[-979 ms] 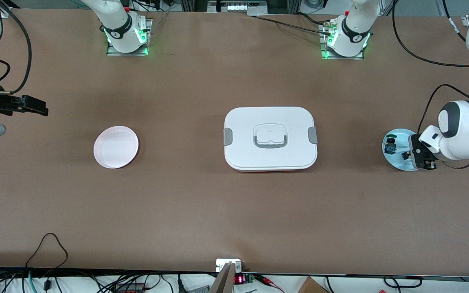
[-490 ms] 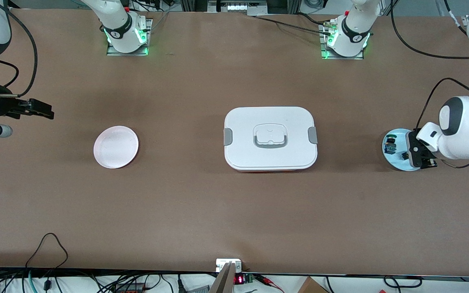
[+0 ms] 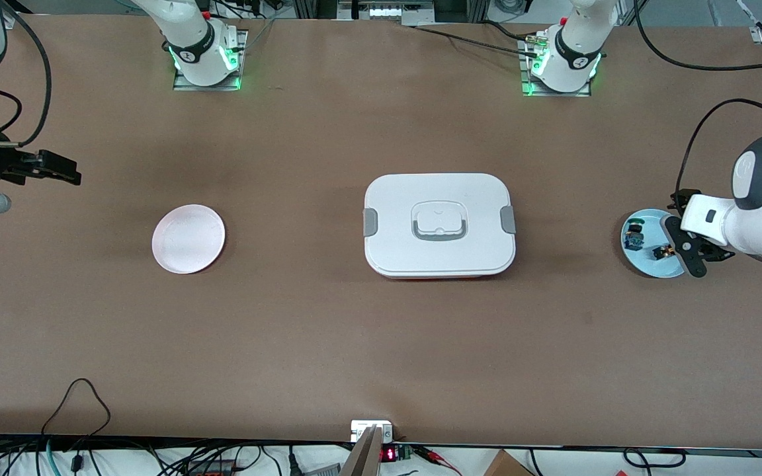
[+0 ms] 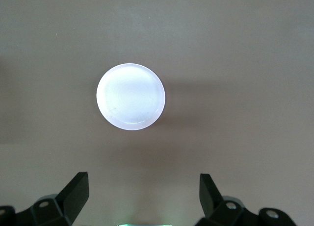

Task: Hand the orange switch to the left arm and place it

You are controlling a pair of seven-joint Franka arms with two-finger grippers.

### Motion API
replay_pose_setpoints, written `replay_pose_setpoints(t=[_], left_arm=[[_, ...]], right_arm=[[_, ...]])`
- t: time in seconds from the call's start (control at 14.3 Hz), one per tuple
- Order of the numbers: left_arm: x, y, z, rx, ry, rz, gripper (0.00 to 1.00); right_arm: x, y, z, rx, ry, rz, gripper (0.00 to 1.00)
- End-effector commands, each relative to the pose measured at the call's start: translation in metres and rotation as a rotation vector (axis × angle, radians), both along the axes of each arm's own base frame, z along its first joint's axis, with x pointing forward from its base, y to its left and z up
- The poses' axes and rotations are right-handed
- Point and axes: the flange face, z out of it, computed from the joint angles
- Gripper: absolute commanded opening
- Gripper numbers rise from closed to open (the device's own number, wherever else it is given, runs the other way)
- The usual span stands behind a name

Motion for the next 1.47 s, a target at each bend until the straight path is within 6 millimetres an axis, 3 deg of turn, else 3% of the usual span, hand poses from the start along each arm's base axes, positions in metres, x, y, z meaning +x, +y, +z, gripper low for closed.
replay_pose_setpoints(t=[0.0, 0.14, 0.28, 0.49, 0.63, 0.7, 0.77, 0.91, 1.05, 1.26, 1.4], left_arm=[[0.006, -0.026, 0.034, 0.057, -0.014, 0.182, 1.0], [0.009, -0.049, 0.061, 0.097, -0.048, 0.299, 1.0], [0.012, -0.059, 0.09, 0.098, -0.069, 0.458, 1.0], [0.006, -0.068, 0.125, 0.128, -0.034, 0.719, 1.0], [0.004, -0.086, 0.152, 0.136, -0.074, 0.766, 1.0], [-0.003, -0.088, 0.174, 0.122, -0.104, 0.793, 1.0], [-0.008, -0.088, 0.183, 0.118, -0.109, 0.843, 1.0], [-0.014, -0.077, 0.197, 0.116, -0.134, 0.95, 1.0], [-0.021, -0.077, 0.206, 0.102, -0.282, 1.04, 1.0], [-0.05, -0.077, 0.201, 0.116, -0.365, 1.105, 1.0], [-0.052, -0.083, 0.202, 0.095, -0.397, 1.081, 1.0]], right_arm=[[-0.004, -0.001, 0.013, 0.017, -0.009, 0.004, 1.0], [-0.002, 0.008, 0.025, 0.01, -0.034, -0.03, 1.0], [-0.002, 0.009, 0.028, 0.003, -0.043, -0.076, 1.0], [-0.006, 0.007, 0.03, 0.025, -0.043, 0.05, 1.0], [-0.006, 0.016, 0.031, 0.022, -0.057, 0.034, 1.0], [-0.006, 0.016, 0.028, 0.018, -0.054, 0.012, 1.0], [-0.007, 0.017, 0.026, 0.018, -0.063, 0.012, 1.0], [-0.011, 0.015, 0.022, 0.019, -0.066, 0.009, 1.0], [-0.02, 0.015, 0.023, 0.021, -0.092, 0.009, 1.0], [-0.023, 0.015, 0.028, 0.019, -0.089, -0.012, 1.0], [-0.023, 0.015, 0.032, 0.017, -0.095, -0.021, 1.0]])
